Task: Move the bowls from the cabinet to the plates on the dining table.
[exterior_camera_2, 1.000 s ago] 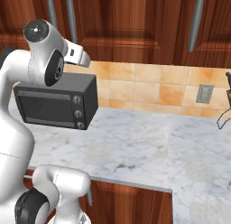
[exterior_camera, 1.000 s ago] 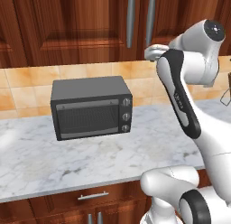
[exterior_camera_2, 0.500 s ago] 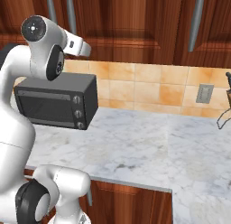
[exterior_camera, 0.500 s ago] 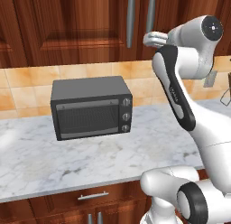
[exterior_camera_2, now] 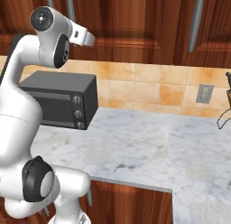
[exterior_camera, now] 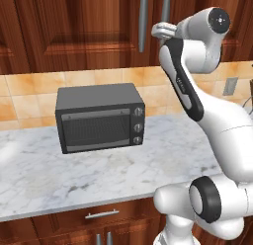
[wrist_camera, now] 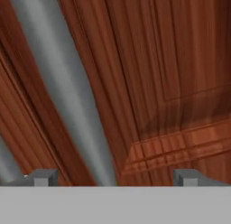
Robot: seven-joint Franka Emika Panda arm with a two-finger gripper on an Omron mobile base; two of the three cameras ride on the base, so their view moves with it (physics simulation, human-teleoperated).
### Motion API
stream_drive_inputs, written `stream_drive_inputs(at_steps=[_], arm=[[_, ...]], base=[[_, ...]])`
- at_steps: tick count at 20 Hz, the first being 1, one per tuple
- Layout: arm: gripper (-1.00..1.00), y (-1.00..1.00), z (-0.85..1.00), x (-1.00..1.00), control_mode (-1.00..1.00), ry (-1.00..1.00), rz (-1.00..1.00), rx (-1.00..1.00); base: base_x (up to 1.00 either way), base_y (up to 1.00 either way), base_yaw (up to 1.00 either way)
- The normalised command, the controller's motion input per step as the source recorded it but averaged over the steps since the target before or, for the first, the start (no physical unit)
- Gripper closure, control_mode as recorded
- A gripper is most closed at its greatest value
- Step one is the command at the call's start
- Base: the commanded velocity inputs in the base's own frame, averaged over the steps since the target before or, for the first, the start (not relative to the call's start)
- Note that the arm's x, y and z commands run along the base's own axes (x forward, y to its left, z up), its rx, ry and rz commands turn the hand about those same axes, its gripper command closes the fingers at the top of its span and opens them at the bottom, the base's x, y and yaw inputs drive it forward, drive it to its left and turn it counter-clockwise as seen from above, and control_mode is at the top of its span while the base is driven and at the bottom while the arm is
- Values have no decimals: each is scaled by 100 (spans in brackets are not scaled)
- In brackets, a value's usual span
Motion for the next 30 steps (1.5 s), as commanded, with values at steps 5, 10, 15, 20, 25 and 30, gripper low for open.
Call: stream_drive_inputs(at_steps=[5,10,15,20,25,30], arm=[[-100,0,10,42,-100,0,0,0],[-100,2,0,44,-100,-1,0,0],[-100,3,0,48,-100,-2,0,0],[-100,5,-2,48,-100,-1,0,-1],[-100,17,-17,30,-100,0,0,-12],[-100,25,-24,1,-100,0,0,-22]], base=[[0,0,0],[0,0,0],[0,0,0],[0,0,0],[0,0,0],[0,0,0]])
